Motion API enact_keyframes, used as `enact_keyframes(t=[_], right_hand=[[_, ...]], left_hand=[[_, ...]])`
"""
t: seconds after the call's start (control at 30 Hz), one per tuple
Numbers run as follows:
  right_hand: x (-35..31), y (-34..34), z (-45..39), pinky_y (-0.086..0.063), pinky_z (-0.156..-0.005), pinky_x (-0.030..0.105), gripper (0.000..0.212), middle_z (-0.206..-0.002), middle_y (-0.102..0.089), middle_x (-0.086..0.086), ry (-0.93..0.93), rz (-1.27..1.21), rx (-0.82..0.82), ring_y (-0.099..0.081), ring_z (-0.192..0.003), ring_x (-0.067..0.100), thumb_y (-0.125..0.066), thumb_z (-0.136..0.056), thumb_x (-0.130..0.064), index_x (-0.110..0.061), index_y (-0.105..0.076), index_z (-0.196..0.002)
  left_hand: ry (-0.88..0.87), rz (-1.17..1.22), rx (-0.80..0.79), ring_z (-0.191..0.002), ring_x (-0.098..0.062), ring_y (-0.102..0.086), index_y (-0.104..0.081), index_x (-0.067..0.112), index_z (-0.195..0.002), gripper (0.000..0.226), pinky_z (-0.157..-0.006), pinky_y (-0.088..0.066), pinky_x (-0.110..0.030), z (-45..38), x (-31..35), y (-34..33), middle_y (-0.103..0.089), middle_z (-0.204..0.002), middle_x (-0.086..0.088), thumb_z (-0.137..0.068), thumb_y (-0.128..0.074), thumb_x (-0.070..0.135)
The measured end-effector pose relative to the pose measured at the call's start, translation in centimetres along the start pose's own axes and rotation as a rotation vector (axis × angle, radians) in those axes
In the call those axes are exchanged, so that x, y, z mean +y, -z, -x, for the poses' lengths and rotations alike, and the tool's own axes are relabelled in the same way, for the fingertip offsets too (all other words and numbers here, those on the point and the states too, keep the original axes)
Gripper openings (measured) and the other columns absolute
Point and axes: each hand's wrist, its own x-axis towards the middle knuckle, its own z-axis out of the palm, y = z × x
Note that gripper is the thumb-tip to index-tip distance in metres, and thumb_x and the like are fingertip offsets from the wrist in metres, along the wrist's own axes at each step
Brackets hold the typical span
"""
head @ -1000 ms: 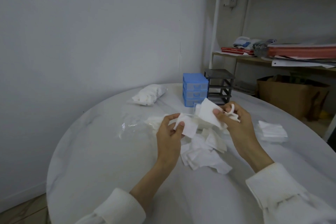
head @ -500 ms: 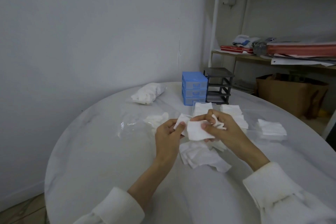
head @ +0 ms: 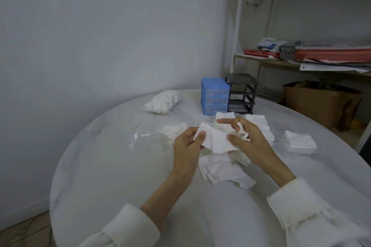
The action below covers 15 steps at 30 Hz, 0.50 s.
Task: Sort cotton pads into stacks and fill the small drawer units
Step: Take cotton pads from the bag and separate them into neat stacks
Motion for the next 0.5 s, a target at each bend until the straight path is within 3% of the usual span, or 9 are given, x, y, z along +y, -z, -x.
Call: enact_keyframes(t=[0.03,0.1,0.17,0.23,0.5], right_hand=[[-0.17,0.04,0.03,-0.052,-0.05,0.023,0.058,-0.116,-0.059,0.014,0.037,0.017,0.018,-0.062,-0.099,0.022,-0.051,-0.086,0.014,-0.042,-0.064,-0.076],[-0.33,0.16,0.08,-0.049,-0.049,0.022,0.052,-0.113,-0.061,0.014,0.08,0.023,0.033,-0.06,-0.098,0.027,-0.049,-0.085,0.015,-0.034,-0.058,-0.07],[-0.2,0.17,0.1,-0.049,-0.047,0.022,0.036,-0.108,-0.067,0.0,0.066,0.041,0.003,-0.064,-0.093,0.022,-0.049,-0.085,0.015,-0.018,-0.044,-0.07],[0.15,0.13,0.14,-0.052,-0.047,0.027,0.034,-0.107,-0.069,-0.005,0.031,0.063,-0.027,-0.066,-0.093,0.017,-0.05,-0.085,0.014,-0.012,-0.037,-0.069],[0.02,-0.05,0.24,-0.053,-0.049,0.031,0.027,-0.099,-0.069,-0.014,-0.036,0.075,-0.046,-0.066,-0.081,0.002,-0.05,-0.085,0.015,-0.004,-0.036,-0.072]], left_hand=[[0.001,-0.002,0.01,-0.081,-0.013,-0.064,-0.066,0.008,-0.089,0.013,-0.07,-0.054,-0.021,0.0,-0.03,0.04,-0.068,-0.086,-0.005,-0.091,-0.055,0.002],[0.006,0.001,0.027,-0.078,-0.01,-0.064,-0.067,0.011,-0.089,0.014,-0.069,-0.053,-0.019,-0.03,-0.07,0.1,-0.068,-0.083,-0.002,-0.091,-0.055,0.003],[0.012,0.013,0.031,-0.076,-0.008,-0.064,-0.067,0.012,-0.087,0.016,-0.068,-0.052,-0.018,0.02,0.05,0.08,-0.068,-0.081,0.0,-0.091,-0.055,0.002],[0.008,0.022,0.01,-0.078,-0.01,-0.064,-0.066,0.011,-0.087,0.014,-0.069,-0.053,-0.018,0.12,0.25,-0.01,-0.068,-0.082,-0.002,-0.091,-0.055,0.003],[-0.014,0.013,-0.017,-0.08,-0.014,-0.062,-0.066,0.008,-0.088,0.012,-0.073,-0.053,-0.021,0.24,0.49,-0.03,-0.066,-0.083,-0.004,-0.091,-0.055,0.003]])
